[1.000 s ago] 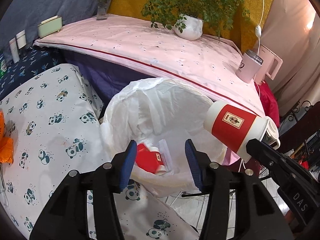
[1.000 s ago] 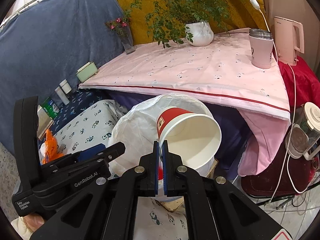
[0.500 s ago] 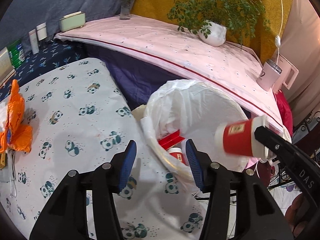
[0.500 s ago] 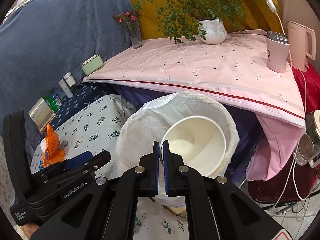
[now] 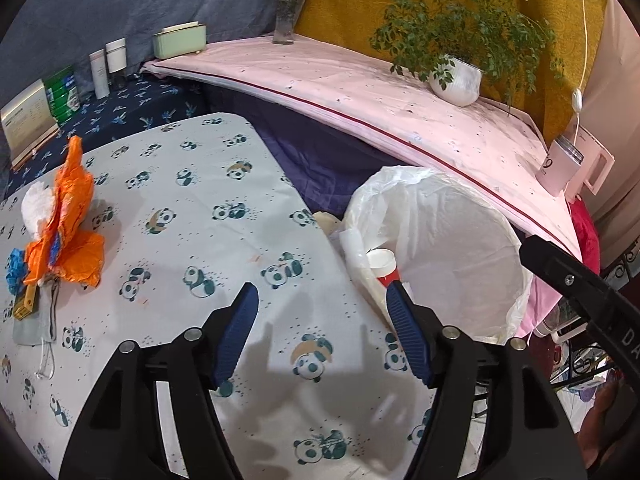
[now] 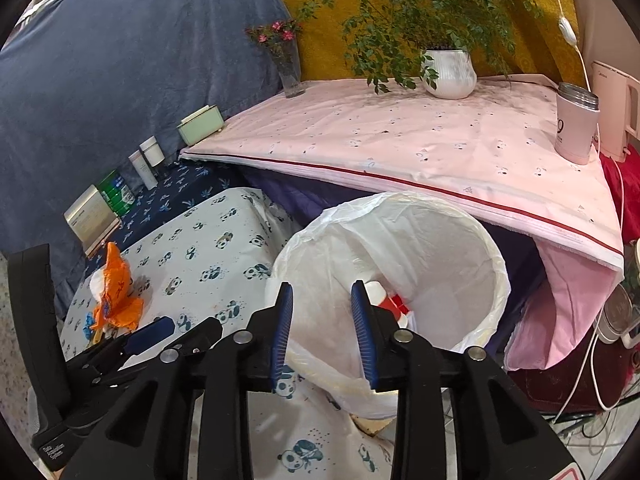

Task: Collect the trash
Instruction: 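Open the right tool to drop the paper cup into the bin, then move both open tools back toward the orange snack bags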

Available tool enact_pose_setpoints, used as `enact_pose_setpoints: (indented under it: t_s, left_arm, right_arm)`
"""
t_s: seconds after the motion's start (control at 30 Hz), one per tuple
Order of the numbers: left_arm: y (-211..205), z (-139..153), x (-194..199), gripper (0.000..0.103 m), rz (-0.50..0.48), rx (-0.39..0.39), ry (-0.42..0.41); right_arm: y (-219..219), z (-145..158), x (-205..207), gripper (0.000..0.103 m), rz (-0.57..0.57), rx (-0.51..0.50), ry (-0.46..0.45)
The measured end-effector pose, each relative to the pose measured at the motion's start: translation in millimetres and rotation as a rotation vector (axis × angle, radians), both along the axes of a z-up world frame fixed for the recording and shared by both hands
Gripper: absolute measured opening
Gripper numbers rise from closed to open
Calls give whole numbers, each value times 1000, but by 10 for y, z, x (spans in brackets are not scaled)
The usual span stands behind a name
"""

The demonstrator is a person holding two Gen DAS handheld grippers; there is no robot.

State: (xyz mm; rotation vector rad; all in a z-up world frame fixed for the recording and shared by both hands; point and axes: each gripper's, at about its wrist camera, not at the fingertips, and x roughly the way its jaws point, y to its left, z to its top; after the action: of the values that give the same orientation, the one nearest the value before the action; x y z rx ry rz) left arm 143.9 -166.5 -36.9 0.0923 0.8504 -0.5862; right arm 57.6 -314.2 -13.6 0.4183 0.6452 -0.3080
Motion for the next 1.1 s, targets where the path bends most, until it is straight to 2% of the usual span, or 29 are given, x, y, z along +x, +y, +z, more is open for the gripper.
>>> enact_pose_setpoints:
  t_s: [0.13,0.27,0.63,0.7,1.1]
  left_arm:
    - [182,10,-2,64,33,-5,4]
    - [411,21,2,70,78,-10,3]
    - [1197,61,47,72,212,-16,0]
    - [1359,64,56,75,241,-21,2]
    - [2224,63,158,76,393,-25,-2]
  right_arm:
    - [131,51,9,39,19,-1,-8]
    - [320,118,38,47,46,-12,-16]
    - [961,254,212,49,157,-22,-23]
    - [1082,269,244,49,179,-22,-23]
    - [1816,258,574,49,324,-11,-4]
